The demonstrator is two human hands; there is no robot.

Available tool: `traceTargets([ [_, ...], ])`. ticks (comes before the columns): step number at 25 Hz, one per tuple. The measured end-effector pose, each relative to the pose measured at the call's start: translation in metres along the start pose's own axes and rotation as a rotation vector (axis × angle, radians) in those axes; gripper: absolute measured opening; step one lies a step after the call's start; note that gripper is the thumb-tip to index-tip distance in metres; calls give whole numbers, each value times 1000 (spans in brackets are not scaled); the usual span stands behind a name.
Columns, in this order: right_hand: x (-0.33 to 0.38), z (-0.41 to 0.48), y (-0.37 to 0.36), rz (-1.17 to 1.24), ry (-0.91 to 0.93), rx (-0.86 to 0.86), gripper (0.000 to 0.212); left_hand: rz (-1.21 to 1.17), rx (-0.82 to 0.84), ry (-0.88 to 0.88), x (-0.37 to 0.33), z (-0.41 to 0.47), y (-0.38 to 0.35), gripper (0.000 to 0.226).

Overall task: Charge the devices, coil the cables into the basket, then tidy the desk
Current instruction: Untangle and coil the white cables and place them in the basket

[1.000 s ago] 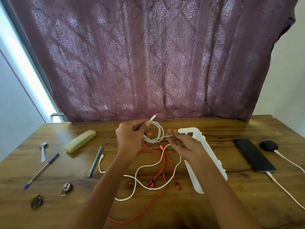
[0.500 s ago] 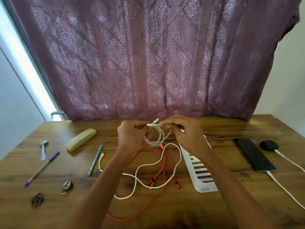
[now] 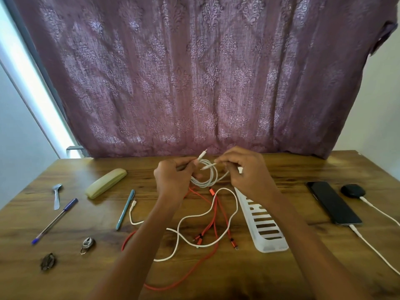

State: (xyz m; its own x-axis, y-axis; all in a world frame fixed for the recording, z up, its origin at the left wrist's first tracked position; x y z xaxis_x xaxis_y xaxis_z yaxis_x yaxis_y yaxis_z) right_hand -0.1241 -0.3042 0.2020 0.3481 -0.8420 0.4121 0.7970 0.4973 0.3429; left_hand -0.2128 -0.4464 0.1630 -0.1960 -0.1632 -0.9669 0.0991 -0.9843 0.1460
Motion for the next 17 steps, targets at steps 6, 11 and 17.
traceTargets([
  [6, -11, 0, -9, 8, -284, -14, 6, -37, 75, -24, -2, -10, -10, 15],
  [11, -29, -10, -16, 392, -817, -27, 9, -35, 73, -22, -1, -7, -11, 10],
  [17, -43, -59, -50, 790, -1567, 230, 18, -49, 130, -84, -9, -9, -17, 17],
])
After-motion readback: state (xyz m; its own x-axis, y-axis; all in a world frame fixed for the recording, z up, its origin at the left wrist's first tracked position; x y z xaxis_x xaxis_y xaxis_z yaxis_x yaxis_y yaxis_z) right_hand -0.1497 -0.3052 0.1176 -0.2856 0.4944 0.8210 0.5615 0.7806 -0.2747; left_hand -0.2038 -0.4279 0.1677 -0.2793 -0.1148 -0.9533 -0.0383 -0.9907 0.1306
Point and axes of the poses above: each hand's wrist, its own z-axis towards the middle knuckle, its own y-axis out of the back of the hand, x = y × z, the point moved 7 cm from there along z, towards the middle knuckle, and after that the axes turned 15 degrees about -x, right-handed, at the moved point
